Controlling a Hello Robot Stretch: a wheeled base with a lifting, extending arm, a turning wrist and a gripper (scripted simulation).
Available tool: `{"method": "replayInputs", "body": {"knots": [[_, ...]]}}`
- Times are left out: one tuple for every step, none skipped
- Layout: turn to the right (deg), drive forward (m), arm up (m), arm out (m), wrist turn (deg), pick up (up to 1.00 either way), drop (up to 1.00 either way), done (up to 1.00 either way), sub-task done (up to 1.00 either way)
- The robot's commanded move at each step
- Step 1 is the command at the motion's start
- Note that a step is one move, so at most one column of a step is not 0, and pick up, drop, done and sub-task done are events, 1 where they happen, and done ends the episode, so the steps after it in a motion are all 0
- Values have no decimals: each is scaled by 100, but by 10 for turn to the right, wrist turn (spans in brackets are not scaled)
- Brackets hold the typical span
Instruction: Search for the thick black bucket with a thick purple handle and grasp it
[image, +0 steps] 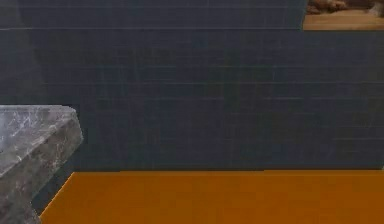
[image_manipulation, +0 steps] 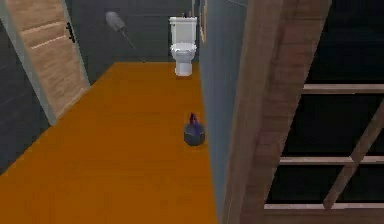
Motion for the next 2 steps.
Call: {"method": "replayInputs", "body": {"knots": [[450, 0, 0, 0, 0, 0, 0, 0, 0], [150, 0, 0, 0, 0, 0, 0, 0, 0]]}}
